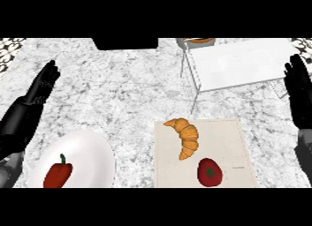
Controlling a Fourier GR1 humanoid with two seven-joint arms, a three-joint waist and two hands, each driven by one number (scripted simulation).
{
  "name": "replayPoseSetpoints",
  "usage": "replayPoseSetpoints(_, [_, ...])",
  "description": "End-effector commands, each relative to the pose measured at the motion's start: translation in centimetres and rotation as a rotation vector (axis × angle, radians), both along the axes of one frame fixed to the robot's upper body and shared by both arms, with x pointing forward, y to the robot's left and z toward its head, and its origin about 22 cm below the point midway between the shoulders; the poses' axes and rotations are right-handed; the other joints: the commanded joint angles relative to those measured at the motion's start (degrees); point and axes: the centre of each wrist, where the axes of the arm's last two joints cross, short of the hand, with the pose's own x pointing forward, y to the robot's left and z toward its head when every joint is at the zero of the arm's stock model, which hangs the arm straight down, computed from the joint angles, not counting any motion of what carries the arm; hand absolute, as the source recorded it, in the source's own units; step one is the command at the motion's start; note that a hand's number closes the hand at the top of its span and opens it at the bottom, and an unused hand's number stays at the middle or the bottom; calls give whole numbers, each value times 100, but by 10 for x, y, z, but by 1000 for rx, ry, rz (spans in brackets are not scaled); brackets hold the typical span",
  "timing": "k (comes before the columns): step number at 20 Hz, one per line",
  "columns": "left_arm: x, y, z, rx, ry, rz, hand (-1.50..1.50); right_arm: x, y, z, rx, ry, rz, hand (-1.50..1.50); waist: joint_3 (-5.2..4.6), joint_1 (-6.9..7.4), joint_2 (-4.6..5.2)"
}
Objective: Pick the tomato from the placemat and place it in the tiered shelf
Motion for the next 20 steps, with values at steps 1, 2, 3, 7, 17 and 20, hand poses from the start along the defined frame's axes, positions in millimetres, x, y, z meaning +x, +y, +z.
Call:
replayPoseSetpoints(1, [-3, -11, 12, 0, 39, 27, 0, -20, 1, -12, 47, 28, -6, -150, -199, -3, 78])
replayPoseSetpoints(2, [6, -7, -13, 4, 82, 31, 0, -30, 14, -13, 69, 17, 2, -150, -206, -58, 97])
replayPoseSetpoints(3, [-7, -16, -37, -26, 131, 66, 0, -41, 9, -11, 51, 24, -11, -150, -208, -77, 87])
replayPoseSetpoints(7, [-11, -17, -53, -91, 269, 112, 0, -39, 60, -4, 682, -75, -48, -150, 47, -351, -26])
replayPoseSetpoints(17, [8, -48, -66, -140, 318, 111, 0, -137, 31, -102, -70, -123, -626, -150, -197, -195, 102])
replayPoseSetpoints(20, [6, -58, -71, -131, 323, 118, 0, -162, 32, -89, 29, -219, -525, -150, -202, -121, 91])
